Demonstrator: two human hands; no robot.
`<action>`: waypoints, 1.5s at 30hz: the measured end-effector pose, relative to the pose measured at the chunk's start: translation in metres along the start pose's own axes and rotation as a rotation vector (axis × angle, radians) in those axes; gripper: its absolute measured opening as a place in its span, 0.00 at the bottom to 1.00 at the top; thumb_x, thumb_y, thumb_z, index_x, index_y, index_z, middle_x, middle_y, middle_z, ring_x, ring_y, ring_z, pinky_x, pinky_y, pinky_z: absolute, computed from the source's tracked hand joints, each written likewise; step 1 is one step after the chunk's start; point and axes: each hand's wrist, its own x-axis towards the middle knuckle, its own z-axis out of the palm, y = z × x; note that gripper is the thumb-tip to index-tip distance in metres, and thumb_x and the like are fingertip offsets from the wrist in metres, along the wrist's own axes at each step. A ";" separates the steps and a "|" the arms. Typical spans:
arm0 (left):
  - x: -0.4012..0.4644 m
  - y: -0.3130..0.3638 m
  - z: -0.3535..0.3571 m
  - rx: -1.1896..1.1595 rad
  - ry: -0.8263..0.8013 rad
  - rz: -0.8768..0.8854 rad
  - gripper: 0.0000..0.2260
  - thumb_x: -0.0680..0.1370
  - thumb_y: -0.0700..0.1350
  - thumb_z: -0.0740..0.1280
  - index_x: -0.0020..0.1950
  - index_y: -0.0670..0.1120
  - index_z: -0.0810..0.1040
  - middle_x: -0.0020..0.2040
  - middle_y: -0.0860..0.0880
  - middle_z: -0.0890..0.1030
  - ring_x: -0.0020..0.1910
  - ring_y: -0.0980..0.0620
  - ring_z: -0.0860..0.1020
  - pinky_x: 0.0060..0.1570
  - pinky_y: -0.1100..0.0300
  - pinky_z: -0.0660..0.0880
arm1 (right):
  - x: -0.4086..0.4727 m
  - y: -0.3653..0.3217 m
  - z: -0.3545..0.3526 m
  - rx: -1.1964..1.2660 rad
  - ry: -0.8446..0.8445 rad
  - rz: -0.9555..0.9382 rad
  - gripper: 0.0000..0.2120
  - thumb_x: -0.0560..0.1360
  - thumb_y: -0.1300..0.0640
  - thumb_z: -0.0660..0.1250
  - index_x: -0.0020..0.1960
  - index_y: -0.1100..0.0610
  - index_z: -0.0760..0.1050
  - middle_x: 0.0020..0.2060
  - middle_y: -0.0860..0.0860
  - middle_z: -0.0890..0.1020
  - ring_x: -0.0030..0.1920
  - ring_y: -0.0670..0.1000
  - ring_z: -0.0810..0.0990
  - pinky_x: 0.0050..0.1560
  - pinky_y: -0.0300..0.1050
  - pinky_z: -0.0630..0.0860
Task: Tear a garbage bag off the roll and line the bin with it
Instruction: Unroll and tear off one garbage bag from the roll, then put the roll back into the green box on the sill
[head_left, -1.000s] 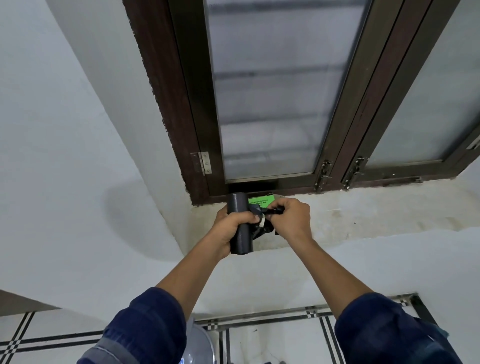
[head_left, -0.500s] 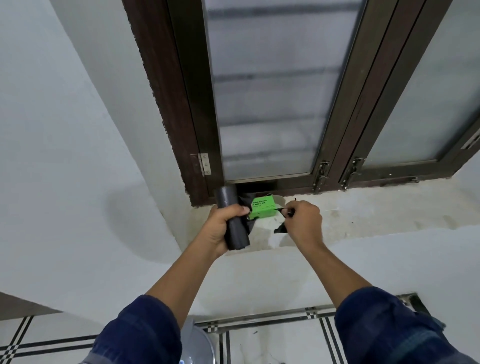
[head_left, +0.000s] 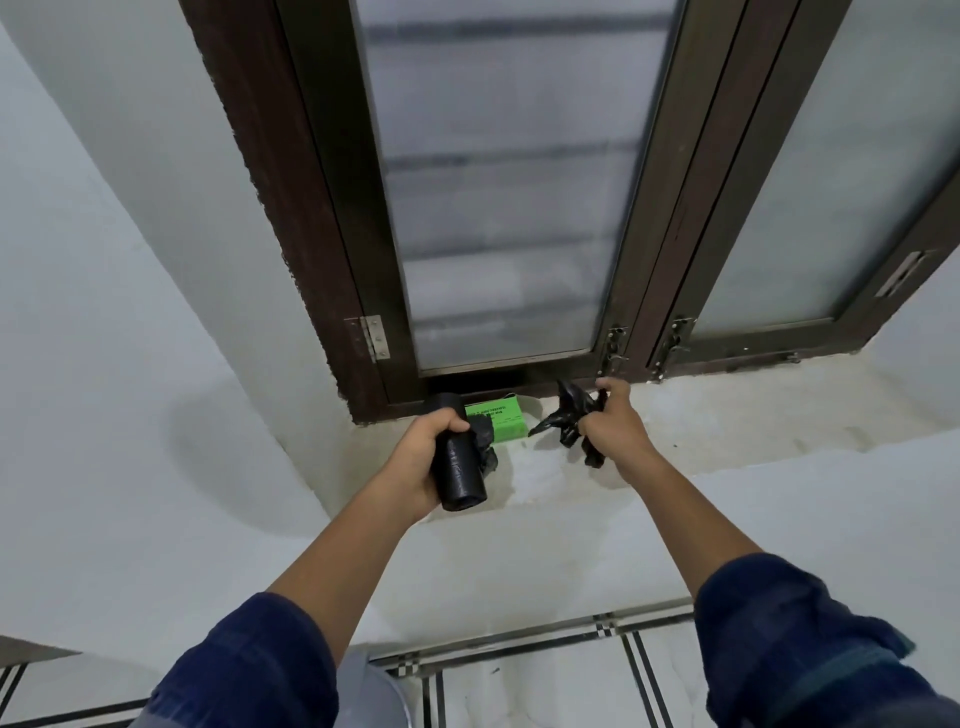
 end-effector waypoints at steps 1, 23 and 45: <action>0.003 -0.001 0.002 0.012 -0.006 -0.006 0.09 0.74 0.38 0.63 0.53 0.37 0.73 0.40 0.39 0.77 0.37 0.41 0.75 0.47 0.50 0.76 | 0.009 0.002 -0.005 -0.125 0.036 -0.050 0.29 0.74 0.65 0.65 0.71 0.51 0.59 0.52 0.60 0.81 0.46 0.59 0.80 0.40 0.52 0.77; 0.036 -0.011 0.035 0.256 -0.021 0.002 0.20 0.73 0.39 0.74 0.64 0.39 0.80 0.63 0.36 0.82 0.63 0.36 0.81 0.64 0.42 0.77 | -0.009 0.008 0.021 0.545 -0.596 0.105 0.17 0.74 0.48 0.76 0.60 0.52 0.81 0.54 0.51 0.85 0.57 0.56 0.84 0.60 0.55 0.82; 0.035 0.016 0.036 0.391 0.061 0.063 0.14 0.75 0.41 0.76 0.58 0.45 0.77 0.57 0.43 0.81 0.56 0.43 0.80 0.50 0.41 0.82 | -0.029 0.010 0.017 0.131 -0.461 -0.172 0.20 0.67 0.39 0.79 0.35 0.55 0.80 0.35 0.49 0.83 0.45 0.51 0.86 0.58 0.53 0.83</action>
